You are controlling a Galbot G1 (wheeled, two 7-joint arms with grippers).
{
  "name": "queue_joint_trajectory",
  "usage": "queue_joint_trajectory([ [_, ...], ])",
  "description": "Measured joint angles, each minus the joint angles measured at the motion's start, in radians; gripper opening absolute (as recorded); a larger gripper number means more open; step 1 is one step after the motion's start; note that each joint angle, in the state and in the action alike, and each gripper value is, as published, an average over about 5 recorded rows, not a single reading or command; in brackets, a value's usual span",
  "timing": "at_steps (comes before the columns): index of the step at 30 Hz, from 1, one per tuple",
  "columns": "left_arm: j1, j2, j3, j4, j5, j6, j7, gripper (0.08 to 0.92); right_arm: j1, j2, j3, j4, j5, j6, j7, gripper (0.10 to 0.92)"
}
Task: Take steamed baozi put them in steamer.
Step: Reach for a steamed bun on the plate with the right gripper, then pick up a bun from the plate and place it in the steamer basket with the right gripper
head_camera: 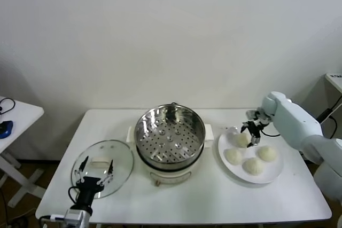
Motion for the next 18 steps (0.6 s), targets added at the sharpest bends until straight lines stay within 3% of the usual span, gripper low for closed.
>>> queue_joint_trajectory([
  [18,0.002,0.005,-0.001,-0.005,0.002,0.002,0.0,0.823,0.047,-0.035,-0.036,0.071,0.041,-0.007,-0.017,0.704],
])
